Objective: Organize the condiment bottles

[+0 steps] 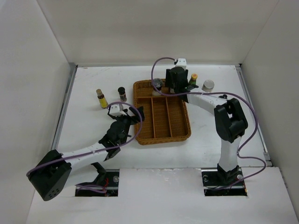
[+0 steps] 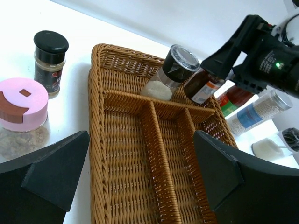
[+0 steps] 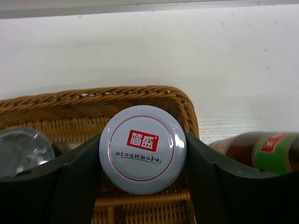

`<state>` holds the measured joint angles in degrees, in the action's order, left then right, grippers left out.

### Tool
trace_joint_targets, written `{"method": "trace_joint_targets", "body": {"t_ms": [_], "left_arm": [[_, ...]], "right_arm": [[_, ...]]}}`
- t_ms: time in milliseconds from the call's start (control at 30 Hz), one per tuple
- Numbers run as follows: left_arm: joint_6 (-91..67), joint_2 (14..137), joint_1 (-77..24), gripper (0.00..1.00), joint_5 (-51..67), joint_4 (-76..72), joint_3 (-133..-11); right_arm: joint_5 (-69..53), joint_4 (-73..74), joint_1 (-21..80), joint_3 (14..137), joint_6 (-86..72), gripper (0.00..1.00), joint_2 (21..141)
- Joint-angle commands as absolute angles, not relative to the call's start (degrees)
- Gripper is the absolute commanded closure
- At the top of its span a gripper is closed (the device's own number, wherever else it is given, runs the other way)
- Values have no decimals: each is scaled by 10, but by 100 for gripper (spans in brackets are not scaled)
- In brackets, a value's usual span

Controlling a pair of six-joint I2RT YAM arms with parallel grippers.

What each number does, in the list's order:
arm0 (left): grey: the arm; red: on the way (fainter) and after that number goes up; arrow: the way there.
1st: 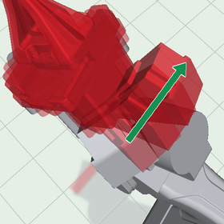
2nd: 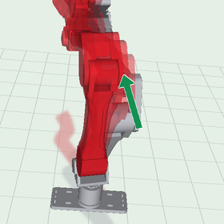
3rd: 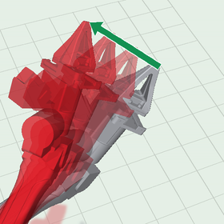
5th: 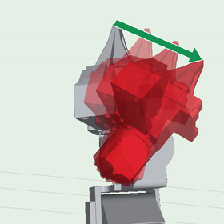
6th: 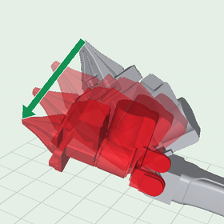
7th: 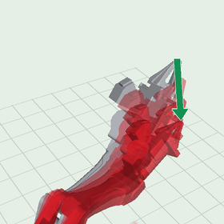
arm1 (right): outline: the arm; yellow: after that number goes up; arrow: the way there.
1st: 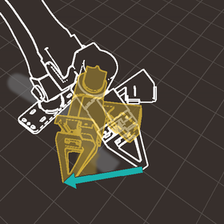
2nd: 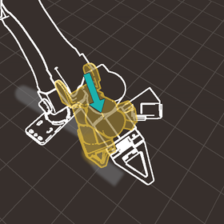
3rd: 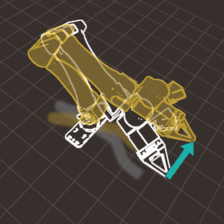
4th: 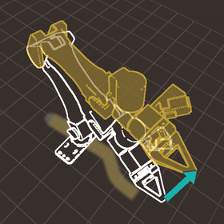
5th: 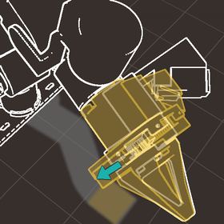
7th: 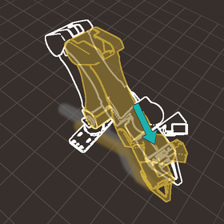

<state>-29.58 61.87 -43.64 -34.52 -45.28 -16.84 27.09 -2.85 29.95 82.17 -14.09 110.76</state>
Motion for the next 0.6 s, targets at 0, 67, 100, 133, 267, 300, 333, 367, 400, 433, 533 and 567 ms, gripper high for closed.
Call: {"method": "trace_joint_targets", "body": {"t_ms": [0, 67, 100, 133, 267, 300, 333, 367, 400, 433, 533, 567], "left_arm": [[-303, 627, -434, 4, -345, -483, -170], [-303, 630, -431, 4, -345, -483, -171], [-303, 631, -431, 4, -345, -483, -171], [-303, 632, -430, 4, -345, -483, -171], [-302, 650, -426, 4, -345, -483, -179], [-302, 656, -427, 4, -344, -483, -182], [-301, 661, -427, 4, -344, -483, -185], [-300, 662, -427, 4, -343, -483, -187], [-298, 657, -426, 5, -340, -479, -189], [-297, 652, -424, 5, -339, -477, -190], [-294, 618, -414, 5, -339, -454, -199], [-295, 601, -411, 6, -339, -433, -208]], "right_arm": [[247, -83, 297, 887, -139, 57, 1109], [243, -63, 296, 889, -144, 53, 1123], [238, -50, 294, 889, -148, 50, 1128], [235, -40, 294, 884, -156, 48, 1129], [203, -18, 291, 865, -183, 37, 1131], [200, -13, 290, 862, -186, 35, 1129], [200, -13, 289, 859, -189, 33, 1125], [200, -13, 287, 855, -190, 28, 1122], [200, -18, 286, 850, -190, 21, 1115], [199, -19, 285, 846, -191, 18, 1107], [199, -28, 285, 831, -190, 11, 1063], [200, -30, 285, 825, -188, 9, 1043]]}}
